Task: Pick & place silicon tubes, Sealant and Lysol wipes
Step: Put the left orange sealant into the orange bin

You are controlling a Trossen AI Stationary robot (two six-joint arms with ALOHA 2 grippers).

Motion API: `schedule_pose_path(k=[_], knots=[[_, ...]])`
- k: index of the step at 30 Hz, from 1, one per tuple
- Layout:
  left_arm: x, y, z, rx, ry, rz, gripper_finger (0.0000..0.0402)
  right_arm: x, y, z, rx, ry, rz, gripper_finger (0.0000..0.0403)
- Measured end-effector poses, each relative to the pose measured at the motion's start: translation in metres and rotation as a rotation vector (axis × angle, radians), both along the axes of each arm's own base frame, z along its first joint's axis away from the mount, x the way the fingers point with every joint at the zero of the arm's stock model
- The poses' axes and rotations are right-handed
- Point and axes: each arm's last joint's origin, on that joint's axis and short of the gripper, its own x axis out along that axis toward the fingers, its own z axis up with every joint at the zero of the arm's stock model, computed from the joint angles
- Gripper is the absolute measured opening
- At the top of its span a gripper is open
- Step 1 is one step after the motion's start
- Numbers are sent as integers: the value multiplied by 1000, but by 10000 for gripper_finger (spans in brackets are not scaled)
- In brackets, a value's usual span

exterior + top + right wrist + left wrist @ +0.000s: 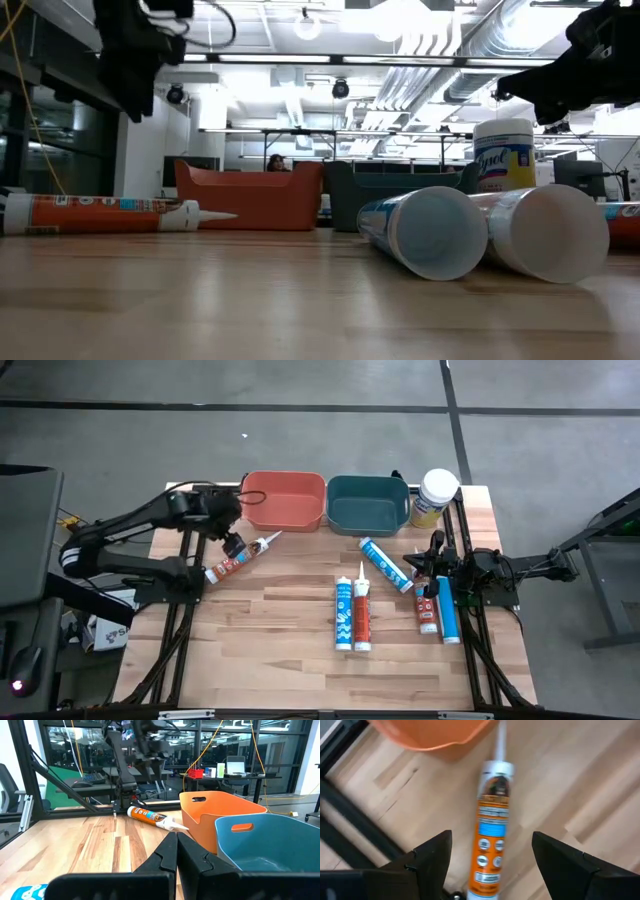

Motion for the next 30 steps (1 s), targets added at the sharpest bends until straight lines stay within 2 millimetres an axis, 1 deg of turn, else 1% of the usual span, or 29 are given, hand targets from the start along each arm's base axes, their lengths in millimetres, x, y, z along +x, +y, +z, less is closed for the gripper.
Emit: schedule_pose_path(k=[5, 9, 17, 20, 25, 30], knots=[[13, 20, -16, -43, 88, 56, 268, 0, 0, 0, 0, 0, 0, 1], [23, 30, -29, -73, 152, 52, 268, 0, 0, 0, 0, 0, 0, 1], [37, 37, -48, -113, 248, 9, 269, 0, 0, 0, 0, 0, 0, 1], [48, 36, -58, -119, 278, -11, 272, 0, 0, 0, 0, 0, 0, 1], [63, 34, -67, -147, 238, -50, 289, 0, 0, 0, 0, 0, 0, 1], [67, 30, -73, -161, 249, -48, 310, 0, 0, 0, 0, 0, 0, 1]])
